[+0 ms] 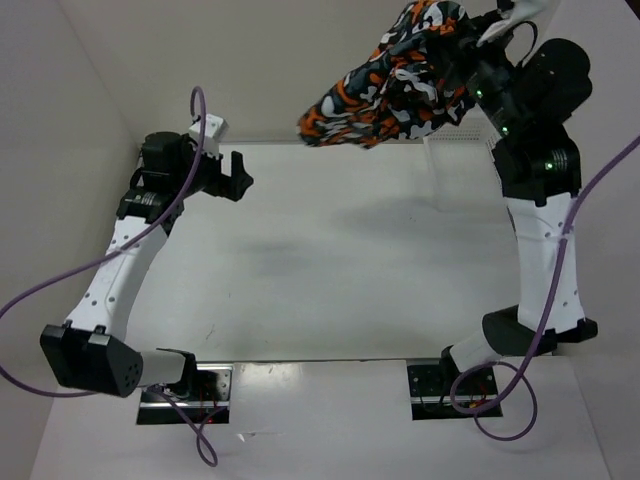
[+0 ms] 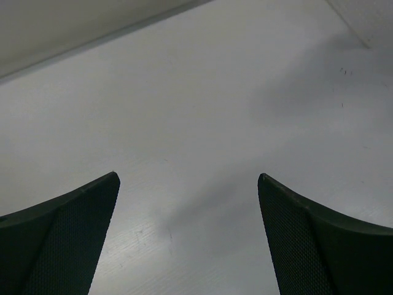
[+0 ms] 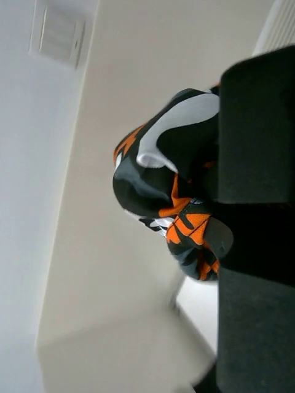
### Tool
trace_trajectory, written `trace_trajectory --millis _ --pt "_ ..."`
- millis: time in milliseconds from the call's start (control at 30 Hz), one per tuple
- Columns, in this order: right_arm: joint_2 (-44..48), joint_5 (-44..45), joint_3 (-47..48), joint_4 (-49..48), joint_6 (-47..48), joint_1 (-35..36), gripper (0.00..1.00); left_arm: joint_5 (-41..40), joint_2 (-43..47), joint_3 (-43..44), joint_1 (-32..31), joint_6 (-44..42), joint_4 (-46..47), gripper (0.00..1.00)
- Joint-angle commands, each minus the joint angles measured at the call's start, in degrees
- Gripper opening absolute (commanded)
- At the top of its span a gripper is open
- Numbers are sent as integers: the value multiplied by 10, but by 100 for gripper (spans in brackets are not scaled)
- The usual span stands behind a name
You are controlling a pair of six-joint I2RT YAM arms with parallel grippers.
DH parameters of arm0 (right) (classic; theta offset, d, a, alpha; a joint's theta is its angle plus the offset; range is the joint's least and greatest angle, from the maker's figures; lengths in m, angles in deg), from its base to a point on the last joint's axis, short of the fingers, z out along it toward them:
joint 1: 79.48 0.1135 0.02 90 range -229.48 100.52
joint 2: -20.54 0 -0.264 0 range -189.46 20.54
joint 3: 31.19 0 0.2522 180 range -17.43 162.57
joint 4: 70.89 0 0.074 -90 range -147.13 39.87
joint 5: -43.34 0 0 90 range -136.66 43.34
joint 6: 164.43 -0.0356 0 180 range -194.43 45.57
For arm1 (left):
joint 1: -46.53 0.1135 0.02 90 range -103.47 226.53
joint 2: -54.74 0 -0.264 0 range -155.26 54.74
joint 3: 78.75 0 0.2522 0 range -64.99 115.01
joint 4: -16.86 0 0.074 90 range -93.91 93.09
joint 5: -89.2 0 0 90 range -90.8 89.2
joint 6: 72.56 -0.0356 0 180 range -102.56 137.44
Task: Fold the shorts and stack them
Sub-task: Move the shorts to the center of the board
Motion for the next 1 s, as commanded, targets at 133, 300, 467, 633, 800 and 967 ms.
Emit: trace_trajectory --millis 133,300,467,633,800,967 --pt "17 -307 -162 -3 -196 -18 0 -13 70 -35 33 -2 16 100" --pt "31 -223 -365 -13 -205 -18 44 -37 76 -46 38 -2 16 100" --pt "-7 33 -427 -7 5 -18 67 -109 61 -58 38 -2 27 100" --pt "35 13 -441 68 168 -11 62 13 99 -23 5 -2 -102 100" --pt "61 -22 -570 76 185 32 62 18 130 -102 -133 -2 -244 100" --pt "44 -48 -580 62 150 32 68 -44 91 -199 -226 -2 -221 100"
